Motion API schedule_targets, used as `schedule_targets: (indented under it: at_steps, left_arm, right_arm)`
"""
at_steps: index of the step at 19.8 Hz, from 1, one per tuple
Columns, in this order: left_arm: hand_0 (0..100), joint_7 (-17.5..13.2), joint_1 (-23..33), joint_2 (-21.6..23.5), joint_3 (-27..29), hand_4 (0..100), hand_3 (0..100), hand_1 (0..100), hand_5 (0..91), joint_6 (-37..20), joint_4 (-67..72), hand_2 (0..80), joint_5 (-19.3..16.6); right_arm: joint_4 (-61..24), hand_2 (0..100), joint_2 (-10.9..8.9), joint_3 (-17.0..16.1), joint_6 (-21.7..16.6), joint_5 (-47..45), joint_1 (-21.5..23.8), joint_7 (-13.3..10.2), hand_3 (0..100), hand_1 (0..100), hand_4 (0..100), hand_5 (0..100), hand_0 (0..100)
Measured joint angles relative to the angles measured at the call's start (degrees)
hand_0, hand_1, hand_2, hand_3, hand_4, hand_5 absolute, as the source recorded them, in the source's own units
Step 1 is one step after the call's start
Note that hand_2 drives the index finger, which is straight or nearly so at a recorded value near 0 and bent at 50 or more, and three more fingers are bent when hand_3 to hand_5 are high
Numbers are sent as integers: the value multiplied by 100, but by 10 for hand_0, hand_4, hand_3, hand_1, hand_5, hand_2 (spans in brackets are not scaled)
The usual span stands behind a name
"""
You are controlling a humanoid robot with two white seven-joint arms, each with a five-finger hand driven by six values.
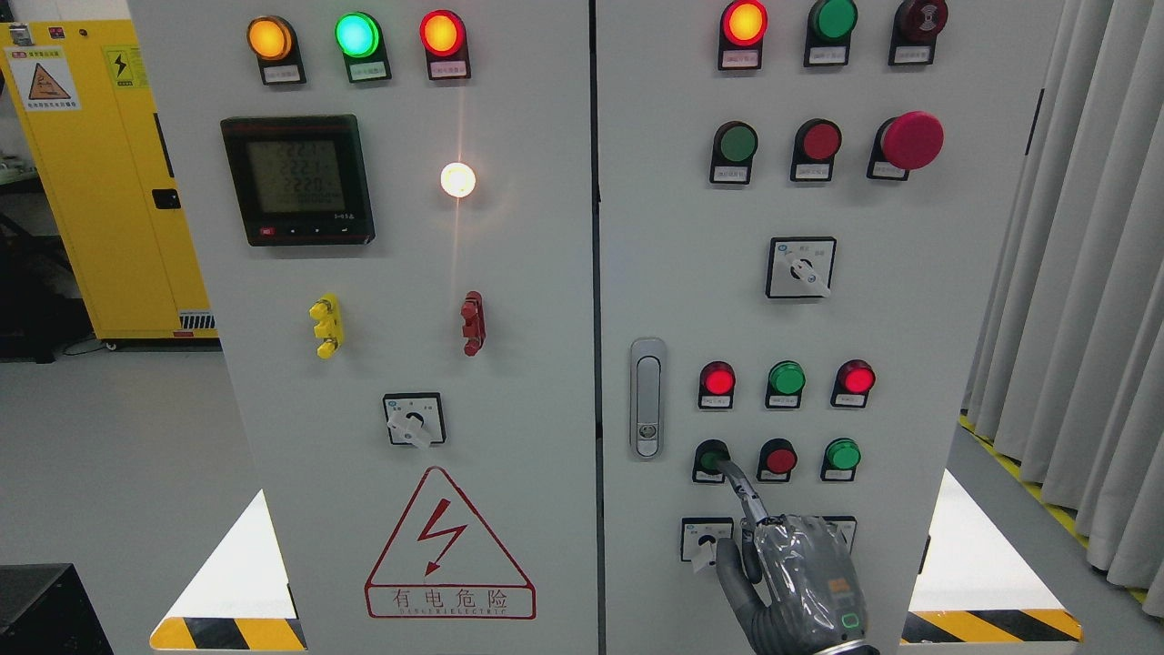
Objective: Press green start button
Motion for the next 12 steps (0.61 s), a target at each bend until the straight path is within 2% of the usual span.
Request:
schedule_targets:
  at_steps: [12]
  left_arm:
    - [120,0,1,0,0,0,0,556,0,0,0,0,0]
  right_arm:
    - [-205,6,6,97,-61,-19,114,-195,1000,912,1000,1000,867]
